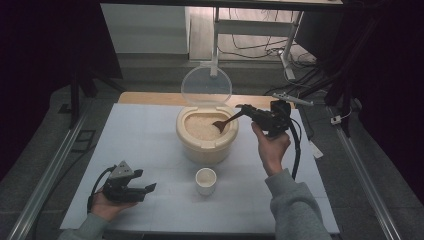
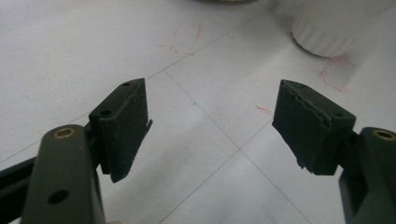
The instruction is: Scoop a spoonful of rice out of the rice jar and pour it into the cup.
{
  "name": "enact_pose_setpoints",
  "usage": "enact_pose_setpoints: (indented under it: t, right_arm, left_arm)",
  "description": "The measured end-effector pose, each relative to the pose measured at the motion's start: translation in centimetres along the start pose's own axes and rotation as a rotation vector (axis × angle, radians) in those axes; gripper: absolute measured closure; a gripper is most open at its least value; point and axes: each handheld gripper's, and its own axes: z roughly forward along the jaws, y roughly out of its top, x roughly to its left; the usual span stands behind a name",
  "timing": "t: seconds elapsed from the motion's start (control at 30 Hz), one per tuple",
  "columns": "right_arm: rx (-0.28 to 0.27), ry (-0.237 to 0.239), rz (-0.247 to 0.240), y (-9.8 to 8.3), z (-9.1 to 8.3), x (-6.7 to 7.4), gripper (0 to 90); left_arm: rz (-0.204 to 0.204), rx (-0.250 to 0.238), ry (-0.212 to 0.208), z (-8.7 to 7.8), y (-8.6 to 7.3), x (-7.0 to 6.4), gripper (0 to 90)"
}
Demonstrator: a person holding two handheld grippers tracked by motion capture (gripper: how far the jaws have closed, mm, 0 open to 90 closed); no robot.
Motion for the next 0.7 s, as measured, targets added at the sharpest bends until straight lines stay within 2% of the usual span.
enact_pose_setpoints:
  t: [0.13,0.4,0.53,0.7]
  right_arm:
    - [0.008,0.023,0.058,-0.5,0.4,-0.3,83.4]
    - [0.015,0.011,0.177,-0.7,0.5,-1.0,83.3]
    - [0.017,0.032,0.260,-0.9,0.6,-1.7,83.3]
    - [0.015,0.034,0.326,-1.1,0.7,-2.3,83.3]
  left_arm:
    - [0.002,0.001,0.001,0.0,0.0,0.0,26.0]
    - [0.003,0.000,0.000,0.0,0.0,-0.1,26.0]
    - [0.004,-0.002,0.000,0.0,0.0,-0.1,26.0]
    - [0.004,-0.002,0.001,-0.1,0.0,-0.1,26.0]
